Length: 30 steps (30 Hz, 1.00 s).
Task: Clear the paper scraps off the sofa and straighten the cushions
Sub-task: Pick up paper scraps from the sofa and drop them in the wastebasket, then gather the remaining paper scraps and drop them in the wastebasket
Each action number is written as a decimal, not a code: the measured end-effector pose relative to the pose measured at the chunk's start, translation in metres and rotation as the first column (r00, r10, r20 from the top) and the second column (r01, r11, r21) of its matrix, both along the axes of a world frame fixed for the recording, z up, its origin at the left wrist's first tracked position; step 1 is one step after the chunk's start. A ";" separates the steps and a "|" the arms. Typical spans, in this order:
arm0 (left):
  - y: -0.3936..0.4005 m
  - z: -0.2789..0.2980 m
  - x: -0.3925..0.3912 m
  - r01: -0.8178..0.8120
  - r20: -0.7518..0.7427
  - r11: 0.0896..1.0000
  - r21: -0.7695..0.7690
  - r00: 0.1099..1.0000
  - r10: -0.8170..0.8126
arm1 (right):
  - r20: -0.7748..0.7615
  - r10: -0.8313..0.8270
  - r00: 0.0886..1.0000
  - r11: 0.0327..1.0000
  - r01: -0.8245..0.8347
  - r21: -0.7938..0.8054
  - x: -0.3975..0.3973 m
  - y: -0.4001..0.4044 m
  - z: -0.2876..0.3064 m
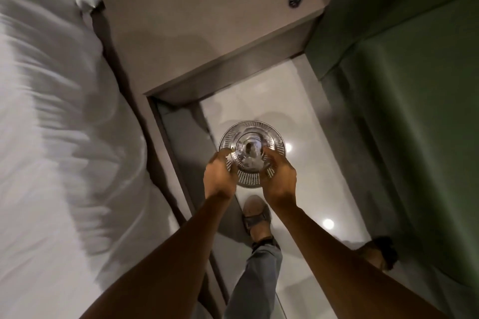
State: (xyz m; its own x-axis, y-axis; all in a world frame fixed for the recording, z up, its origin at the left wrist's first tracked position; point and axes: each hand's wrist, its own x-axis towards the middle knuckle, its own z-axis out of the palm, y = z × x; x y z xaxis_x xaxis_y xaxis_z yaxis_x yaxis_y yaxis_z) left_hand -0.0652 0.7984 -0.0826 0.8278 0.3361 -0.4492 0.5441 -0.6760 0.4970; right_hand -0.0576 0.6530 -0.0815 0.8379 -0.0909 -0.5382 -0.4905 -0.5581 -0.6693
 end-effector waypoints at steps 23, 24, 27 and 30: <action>-0.173 0.128 0.024 0.666 -0.068 0.691 0.279 0.732 -0.678 | 0.184 -0.250 0.951 0.968 0.244 0.053 -0.010 -0.186 0.121; -0.194 0.134 0.027 0.674 -0.047 0.684 0.277 0.721 -0.691 | 0.175 -0.284 0.943 0.959 0.276 0.069 -0.015 -0.204 0.126; -0.253 0.146 0.035 0.721 -0.005 0.638 0.269 0.664 -0.748 | 0.172 -0.365 0.915 0.931 0.360 0.063 -0.029 -0.260 0.133; -0.317 0.155 0.038 0.771 0.034 0.579 0.266 0.593 -0.805 | 0.222 -0.416 0.882 0.902 0.432 -0.024 -0.045 -0.319 0.140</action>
State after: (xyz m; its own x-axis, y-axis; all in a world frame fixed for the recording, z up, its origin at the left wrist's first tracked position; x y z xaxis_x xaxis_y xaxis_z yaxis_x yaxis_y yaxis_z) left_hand -0.0271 0.4812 0.0720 0.8546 -0.4128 -0.3151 -0.3148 -0.8943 0.3180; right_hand -0.1028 0.3336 0.0583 0.8019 -0.4937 -0.3365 -0.5460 -0.3772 -0.7481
